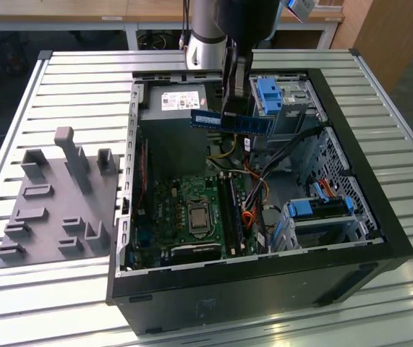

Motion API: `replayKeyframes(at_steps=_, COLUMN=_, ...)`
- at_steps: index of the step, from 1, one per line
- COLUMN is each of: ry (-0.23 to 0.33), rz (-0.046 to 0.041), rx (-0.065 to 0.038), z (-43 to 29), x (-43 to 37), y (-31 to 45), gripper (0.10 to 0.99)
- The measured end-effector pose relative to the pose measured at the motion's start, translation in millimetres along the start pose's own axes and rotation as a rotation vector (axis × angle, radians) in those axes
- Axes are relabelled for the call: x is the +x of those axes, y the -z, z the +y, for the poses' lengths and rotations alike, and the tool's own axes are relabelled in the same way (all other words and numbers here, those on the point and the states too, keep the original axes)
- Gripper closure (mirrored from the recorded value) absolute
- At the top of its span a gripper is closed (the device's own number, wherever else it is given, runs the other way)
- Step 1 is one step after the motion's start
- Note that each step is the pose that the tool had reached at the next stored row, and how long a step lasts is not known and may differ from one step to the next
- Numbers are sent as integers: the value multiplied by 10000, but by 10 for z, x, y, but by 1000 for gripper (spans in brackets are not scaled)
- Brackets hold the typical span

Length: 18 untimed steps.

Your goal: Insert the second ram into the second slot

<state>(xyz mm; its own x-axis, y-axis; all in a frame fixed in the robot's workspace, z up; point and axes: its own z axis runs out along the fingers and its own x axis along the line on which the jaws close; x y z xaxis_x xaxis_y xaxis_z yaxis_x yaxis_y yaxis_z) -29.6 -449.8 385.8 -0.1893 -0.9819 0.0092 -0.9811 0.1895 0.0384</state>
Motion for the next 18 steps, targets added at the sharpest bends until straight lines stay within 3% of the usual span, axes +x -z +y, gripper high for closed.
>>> replayKeyframes(at_steps=18, ry=-313, rz=-12, rx=-3, z=0, x=0, y=0, gripper=949)
